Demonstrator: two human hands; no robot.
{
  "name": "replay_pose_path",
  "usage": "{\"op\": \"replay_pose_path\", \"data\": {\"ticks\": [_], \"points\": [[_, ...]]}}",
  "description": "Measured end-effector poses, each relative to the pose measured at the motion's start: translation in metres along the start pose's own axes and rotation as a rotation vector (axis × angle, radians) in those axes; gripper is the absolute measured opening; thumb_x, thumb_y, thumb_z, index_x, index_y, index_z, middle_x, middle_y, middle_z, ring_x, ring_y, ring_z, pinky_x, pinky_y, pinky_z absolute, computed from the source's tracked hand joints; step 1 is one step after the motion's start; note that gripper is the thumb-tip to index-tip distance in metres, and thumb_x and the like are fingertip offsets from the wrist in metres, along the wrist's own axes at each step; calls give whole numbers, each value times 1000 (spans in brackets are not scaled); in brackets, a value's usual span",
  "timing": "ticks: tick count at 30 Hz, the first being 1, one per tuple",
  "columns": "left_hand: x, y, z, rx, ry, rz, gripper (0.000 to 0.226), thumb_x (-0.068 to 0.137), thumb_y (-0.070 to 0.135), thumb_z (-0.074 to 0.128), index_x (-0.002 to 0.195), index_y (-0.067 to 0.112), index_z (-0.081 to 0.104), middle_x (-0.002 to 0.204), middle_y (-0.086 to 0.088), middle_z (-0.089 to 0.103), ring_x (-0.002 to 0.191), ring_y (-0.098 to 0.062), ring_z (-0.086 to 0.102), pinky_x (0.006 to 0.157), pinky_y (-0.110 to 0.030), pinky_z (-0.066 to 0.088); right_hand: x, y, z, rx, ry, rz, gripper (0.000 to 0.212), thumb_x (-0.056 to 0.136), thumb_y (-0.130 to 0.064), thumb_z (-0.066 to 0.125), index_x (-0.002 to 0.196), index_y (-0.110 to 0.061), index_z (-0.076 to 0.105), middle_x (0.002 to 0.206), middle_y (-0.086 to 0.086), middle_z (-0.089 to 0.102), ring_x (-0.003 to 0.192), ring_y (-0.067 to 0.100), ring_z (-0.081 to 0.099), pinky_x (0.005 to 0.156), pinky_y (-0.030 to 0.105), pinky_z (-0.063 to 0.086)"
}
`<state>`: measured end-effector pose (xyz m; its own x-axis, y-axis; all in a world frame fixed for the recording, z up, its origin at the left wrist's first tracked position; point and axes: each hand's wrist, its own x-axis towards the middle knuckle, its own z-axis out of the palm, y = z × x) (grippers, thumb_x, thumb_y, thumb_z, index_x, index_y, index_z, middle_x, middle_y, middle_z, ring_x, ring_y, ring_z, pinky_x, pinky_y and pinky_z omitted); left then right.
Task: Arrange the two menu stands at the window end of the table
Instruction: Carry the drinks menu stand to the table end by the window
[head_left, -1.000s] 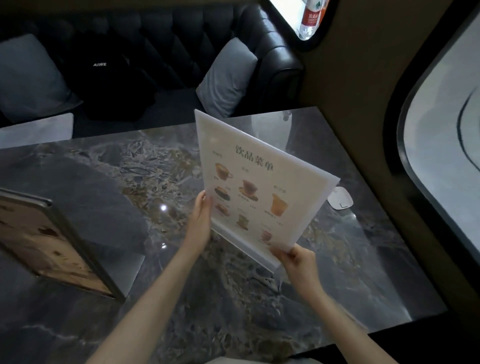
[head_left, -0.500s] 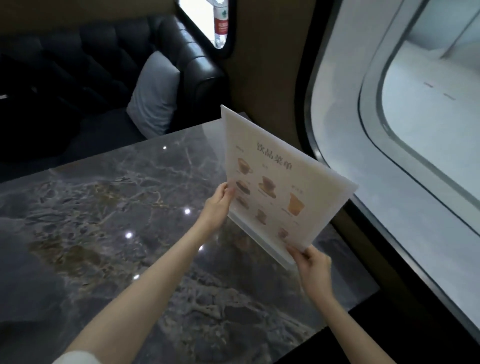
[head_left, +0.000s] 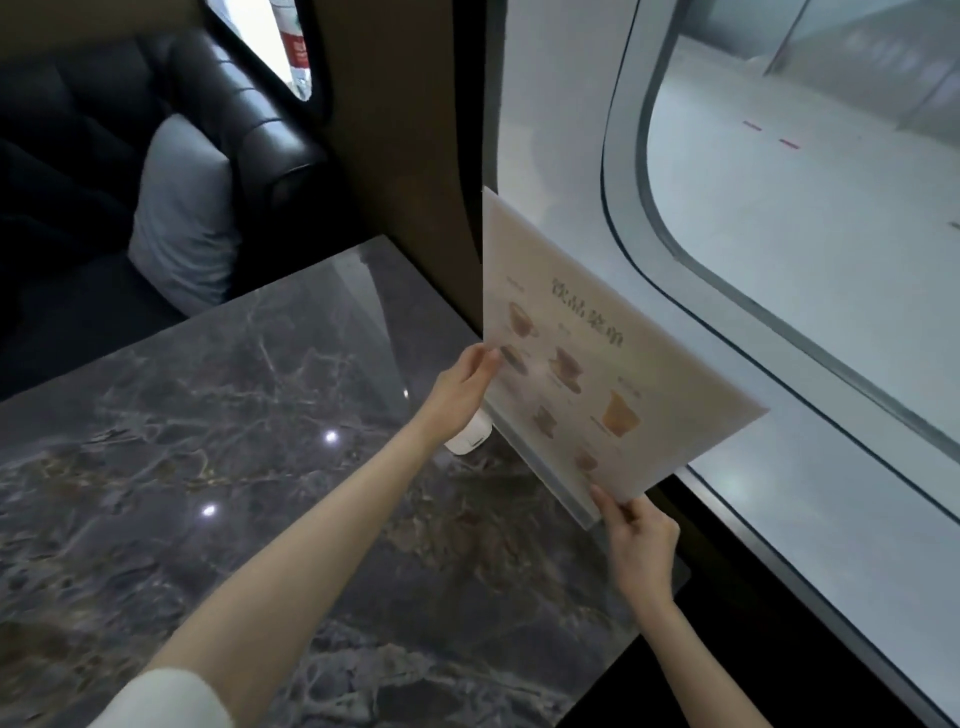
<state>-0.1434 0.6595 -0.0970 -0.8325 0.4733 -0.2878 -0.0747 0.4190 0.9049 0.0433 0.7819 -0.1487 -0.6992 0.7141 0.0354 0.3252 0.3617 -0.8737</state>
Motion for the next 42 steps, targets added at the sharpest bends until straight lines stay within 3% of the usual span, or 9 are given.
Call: {"op": "replay_pose_path", "data": {"ticks": [3,18,23,27,29,32,34,38,42], "points": [[8,-1,9,-3,-28,17,48,95,46,36,135,19,42,138,0,50,127,-16,44,96,-22,29,5,8,1,5,-19,43,12,83,-5,63,78,4,68,60,-18,54,59,-21,54,51,-2,38],[24,-10,19,15,-74,-5,50,96,45,34,138,17,40,140,1,48,132,-16,40,100,-22,27,13,18,6,-11,0,86,10,82,-4,63,81,5,68,72,4,65,60,-21,54,54,-2,39],[22,-7,19,37,-103,-1,48,97,42,32,140,21,37,143,2,45,134,-17,38,101,-20,25,16,12,1,-69,-64,107,13,84,-8,61,84,4,65,71,7,61,57,3,53,52,4,41],[7,-13,21,194,-56,25,48,99,33,32,141,9,35,144,-7,44,135,-22,37,87,-11,23,17,12,-1,-132,-152,152,19,86,-14,59,98,1,60,83,10,62,74,19,57,61,23,41],[-5,-27,18,288,2,4,45,99,29,35,136,4,40,140,-14,48,129,-27,42,87,-18,29,13,15,-1,-159,-140,193,29,86,-14,60,111,-1,54,99,13,64,89,25,60,72,28,44],[-26,-56,7,492,10,-60,41,96,29,41,128,6,51,135,-16,53,122,-31,50,96,-34,39,1,18,-1,-178,-102,310,37,87,-17,59,118,-2,46,110,18,62,101,32,59,78,31,45],[-44,-72,-1,657,2,-81,40,95,31,40,124,9,55,129,-15,56,118,-33,52,94,-40,44,-8,16,2,-188,-121,367,35,87,-16,58,116,0,46,113,18,61,104,31,58,80,30,43],[-88,-96,-20,929,62,-72,37,95,32,37,115,7,56,121,-13,58,113,-32,53,91,-41,43,-27,5,17,-288,-223,344,37,88,-16,55,118,1,43,121,19,56,108,32,55,83,32,43],[-140,-115,-50,1065,188,-62,37,93,32,41,120,9,52,131,-10,53,124,-27,46,96,-39,38,-50,-17,43,-434,-386,270,43,86,-18,56,119,5,43,124,25,52,112,37,50,91,38,43]]}}
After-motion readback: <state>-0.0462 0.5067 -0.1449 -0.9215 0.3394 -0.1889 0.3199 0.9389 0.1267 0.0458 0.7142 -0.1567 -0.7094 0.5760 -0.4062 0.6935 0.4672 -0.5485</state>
